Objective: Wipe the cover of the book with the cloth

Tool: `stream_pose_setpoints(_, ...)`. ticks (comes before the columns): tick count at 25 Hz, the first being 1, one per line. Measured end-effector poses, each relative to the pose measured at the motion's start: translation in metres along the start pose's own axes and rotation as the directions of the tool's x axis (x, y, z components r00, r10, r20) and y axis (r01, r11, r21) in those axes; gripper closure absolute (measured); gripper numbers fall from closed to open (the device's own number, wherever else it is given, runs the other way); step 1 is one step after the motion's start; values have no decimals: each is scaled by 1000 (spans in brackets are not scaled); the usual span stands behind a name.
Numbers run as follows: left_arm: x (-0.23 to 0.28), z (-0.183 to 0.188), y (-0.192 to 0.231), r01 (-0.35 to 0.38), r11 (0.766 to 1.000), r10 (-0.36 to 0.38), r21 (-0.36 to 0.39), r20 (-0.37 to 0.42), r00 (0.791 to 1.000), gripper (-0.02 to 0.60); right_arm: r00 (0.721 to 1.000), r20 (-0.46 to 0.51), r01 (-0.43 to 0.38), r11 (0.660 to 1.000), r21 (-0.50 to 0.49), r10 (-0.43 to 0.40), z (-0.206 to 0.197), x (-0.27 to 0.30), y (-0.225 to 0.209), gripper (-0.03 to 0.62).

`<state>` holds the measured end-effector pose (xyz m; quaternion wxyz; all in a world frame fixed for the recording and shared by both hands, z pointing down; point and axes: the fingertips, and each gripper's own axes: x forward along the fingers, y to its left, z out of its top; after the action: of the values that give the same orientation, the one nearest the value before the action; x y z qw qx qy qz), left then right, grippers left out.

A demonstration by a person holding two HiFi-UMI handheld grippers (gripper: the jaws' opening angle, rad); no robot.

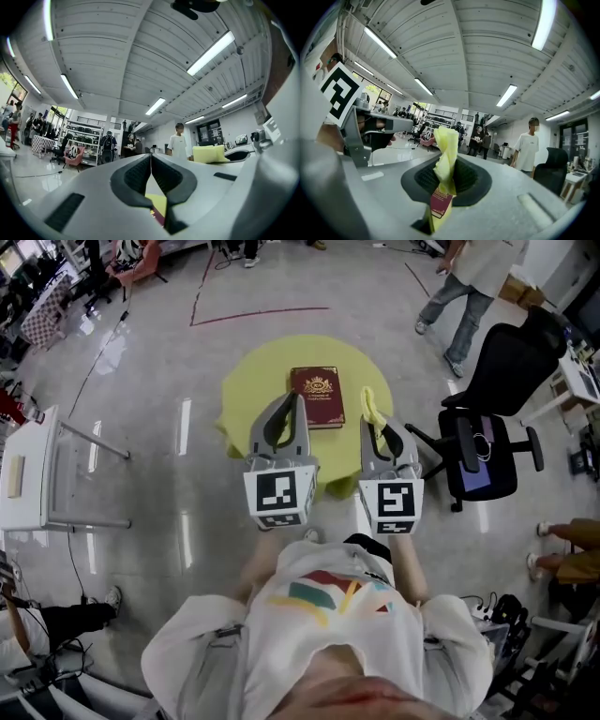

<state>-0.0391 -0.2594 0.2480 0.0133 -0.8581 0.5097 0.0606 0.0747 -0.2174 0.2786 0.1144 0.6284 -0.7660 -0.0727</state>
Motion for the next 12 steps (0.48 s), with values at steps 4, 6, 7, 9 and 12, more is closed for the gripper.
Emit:
stream_pose_setpoints(4, 21, -16, -3, -2, 999, 1, -43, -41, 999, 566, 1000, 1, -5, 1000, 11, 5, -6, 15, -15, 565)
stream_pose_setpoints(6, 30, -18, -7, -13, 999, 10, -47, -47, 999, 566, 1000, 8, -14, 999, 29, 13, -9, 22, -24, 565)
stream_pose_setpoints(7, 34, -18, -7, -22, 999, 20, -48, -45, 999, 566, 1000, 17, -22, 999, 37, 22, -9, 27, -27, 565)
stream_pose_setpoints(9, 43, -18, -5, -48, 998, 46, -48, -45, 998, 566, 998, 34, -54, 997, 47, 52, -9, 38, -32, 565)
stream_pose_setpoints(12, 49, -21, -7, -80, 995, 77, -58, -59, 995, 566, 993, 39, -113, 992, 53, 111, -12, 49, -37, 565)
